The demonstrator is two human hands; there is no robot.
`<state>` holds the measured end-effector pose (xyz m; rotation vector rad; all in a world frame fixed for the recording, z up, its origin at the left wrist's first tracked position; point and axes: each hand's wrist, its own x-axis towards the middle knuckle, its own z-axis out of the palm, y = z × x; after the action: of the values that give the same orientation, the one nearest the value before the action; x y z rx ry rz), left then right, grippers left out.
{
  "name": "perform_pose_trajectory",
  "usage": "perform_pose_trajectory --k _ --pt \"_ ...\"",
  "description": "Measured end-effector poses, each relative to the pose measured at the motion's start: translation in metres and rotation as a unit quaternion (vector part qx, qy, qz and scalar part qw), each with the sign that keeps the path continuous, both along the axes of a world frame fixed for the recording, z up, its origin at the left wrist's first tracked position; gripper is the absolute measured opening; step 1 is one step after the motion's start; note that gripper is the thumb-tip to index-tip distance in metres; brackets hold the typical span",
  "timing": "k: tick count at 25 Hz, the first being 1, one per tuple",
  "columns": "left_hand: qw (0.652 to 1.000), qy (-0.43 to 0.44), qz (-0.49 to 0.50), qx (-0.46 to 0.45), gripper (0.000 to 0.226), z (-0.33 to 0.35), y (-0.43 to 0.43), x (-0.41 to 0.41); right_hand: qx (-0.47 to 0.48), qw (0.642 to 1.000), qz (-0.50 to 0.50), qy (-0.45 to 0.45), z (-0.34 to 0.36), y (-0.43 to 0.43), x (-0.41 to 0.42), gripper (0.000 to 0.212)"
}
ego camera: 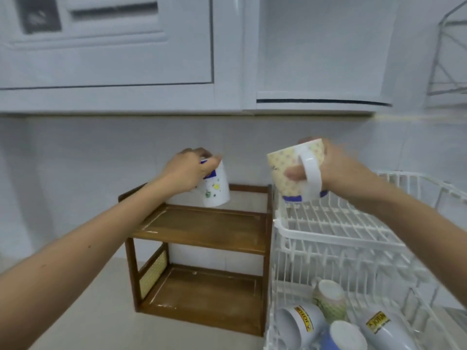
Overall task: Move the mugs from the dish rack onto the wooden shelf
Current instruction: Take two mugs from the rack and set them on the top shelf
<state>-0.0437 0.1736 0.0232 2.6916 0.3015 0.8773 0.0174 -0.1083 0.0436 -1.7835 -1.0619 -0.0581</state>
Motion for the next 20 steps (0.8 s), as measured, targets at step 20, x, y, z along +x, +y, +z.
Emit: perform_pose_trajectory --k 20 --pt "0.966 0.227 0.035 0.118 0.059 -0.098 0.182 0.041 -0.074 0.975 -0.146 0.153 -0.166 0.271 0.064 0.082"
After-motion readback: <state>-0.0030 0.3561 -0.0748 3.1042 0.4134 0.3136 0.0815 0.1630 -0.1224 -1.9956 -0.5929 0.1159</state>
